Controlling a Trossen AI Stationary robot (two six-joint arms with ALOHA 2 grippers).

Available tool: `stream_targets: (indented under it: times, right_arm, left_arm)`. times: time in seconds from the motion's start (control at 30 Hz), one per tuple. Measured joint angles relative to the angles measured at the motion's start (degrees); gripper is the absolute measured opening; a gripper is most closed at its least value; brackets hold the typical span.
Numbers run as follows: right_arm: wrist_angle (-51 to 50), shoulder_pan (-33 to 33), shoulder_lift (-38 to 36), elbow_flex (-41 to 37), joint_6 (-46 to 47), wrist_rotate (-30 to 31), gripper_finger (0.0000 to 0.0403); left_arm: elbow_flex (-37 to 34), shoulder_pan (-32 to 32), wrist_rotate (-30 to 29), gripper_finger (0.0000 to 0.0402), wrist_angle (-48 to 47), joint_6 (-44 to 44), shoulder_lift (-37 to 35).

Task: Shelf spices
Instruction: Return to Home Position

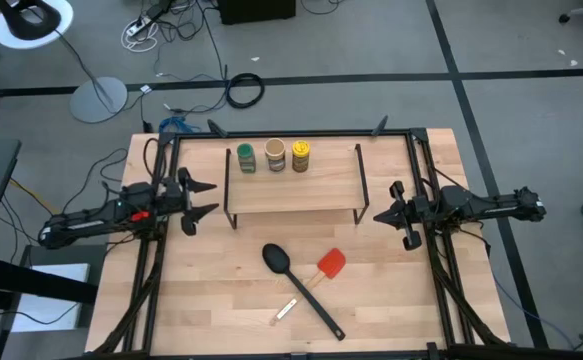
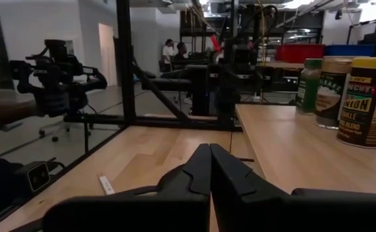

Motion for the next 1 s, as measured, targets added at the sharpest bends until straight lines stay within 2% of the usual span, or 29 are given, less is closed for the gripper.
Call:
stream_targets:
  times: [0.17,0.3,0.7,1.0]
  right_arm:
    - [-0.39,0.00,0.00,-0.02,0.53,-0.12,0.0000]
    - [-0.79,0.00,0.00,-0.02,0.92,-0.09,0.0001]
    - [-2.91,-0.08,0.00,-0.07,2.74,4.49,0.0001]
    - [-4.45,-0.20,0.02,-0.09,6.88,4.62,0.0011]
  left_arm:
    - [-2.11,-0.01,0.88,0.0280,1.16,-1.36,0.00]
    - [-5.99,-0.01,1.96,0.0280,6.31,-3.09,-0.01]
    - [-5.96,0.00,1.10,0.0280,6.37,-0.50,0.00]
    - [-5.96,-0.01,0.85,0.0280,6.13,0.26,0.07]
